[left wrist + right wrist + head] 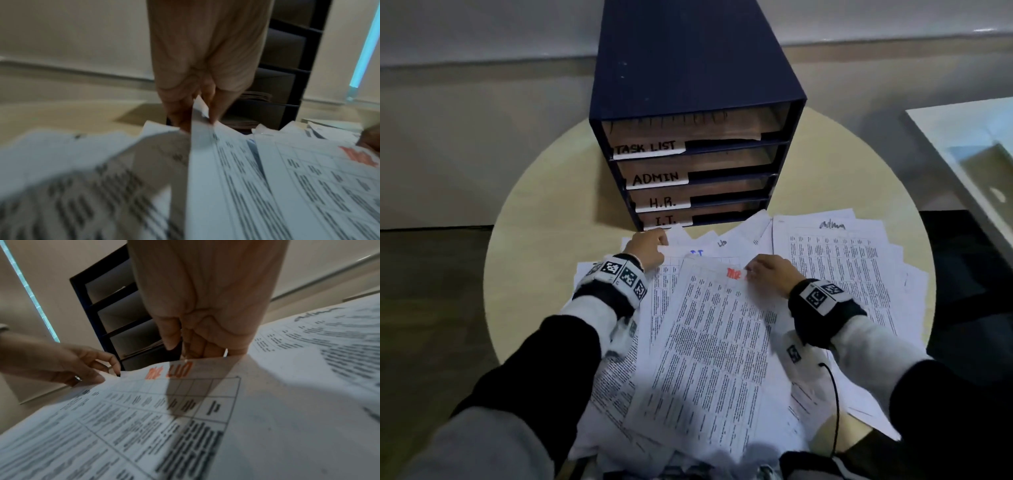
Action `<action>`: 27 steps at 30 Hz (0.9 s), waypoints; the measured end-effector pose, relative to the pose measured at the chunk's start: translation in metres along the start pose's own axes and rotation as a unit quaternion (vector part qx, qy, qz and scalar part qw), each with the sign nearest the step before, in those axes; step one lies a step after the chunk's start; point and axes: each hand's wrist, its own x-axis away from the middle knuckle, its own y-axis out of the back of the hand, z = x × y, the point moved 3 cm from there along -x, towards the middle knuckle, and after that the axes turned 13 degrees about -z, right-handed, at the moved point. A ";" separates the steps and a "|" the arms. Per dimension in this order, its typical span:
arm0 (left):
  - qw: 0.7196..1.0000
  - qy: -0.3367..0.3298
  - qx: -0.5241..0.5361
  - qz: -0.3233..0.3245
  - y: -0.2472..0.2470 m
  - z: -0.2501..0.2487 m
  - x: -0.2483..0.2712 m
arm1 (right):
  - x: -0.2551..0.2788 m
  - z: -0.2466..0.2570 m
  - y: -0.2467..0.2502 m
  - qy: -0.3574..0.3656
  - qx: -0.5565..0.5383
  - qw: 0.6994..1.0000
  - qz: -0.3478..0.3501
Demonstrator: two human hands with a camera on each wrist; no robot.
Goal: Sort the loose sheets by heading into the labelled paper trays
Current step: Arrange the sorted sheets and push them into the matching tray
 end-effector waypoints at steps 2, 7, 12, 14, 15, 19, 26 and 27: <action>0.991 0.011 0.125 -0.044 -0.003 0.004 0.003 | -0.001 0.000 0.000 0.012 0.014 1.000 0.014; 0.954 0.010 0.292 -0.061 -0.019 -0.003 0.019 | -0.004 0.014 -0.012 0.091 0.072 0.993 0.014; 0.895 0.136 0.420 -0.058 -0.028 0.003 0.026 | -0.020 0.045 -0.001 0.064 0.059 0.992 -0.089; 0.894 0.130 0.421 -0.085 -0.030 0.009 0.027 | -0.025 0.058 0.007 0.057 0.054 0.988 -0.131; 0.898 0.113 0.413 -0.100 -0.029 0.009 0.030 | -0.026 0.062 0.011 0.055 0.048 0.987 -0.144; 0.895 0.092 0.409 -0.150 -0.015 0.006 0.034 | -0.024 0.071 0.014 0.047 0.038 0.974 -0.216; 0.864 0.104 0.464 -0.167 0.011 0.003 0.034 | -0.016 0.038 0.021 -0.038 -0.245 0.930 -0.271; 0.861 0.112 0.469 -0.162 0.011 0.003 0.034 | -0.015 0.031 0.019 -0.056 -0.298 0.916 -0.261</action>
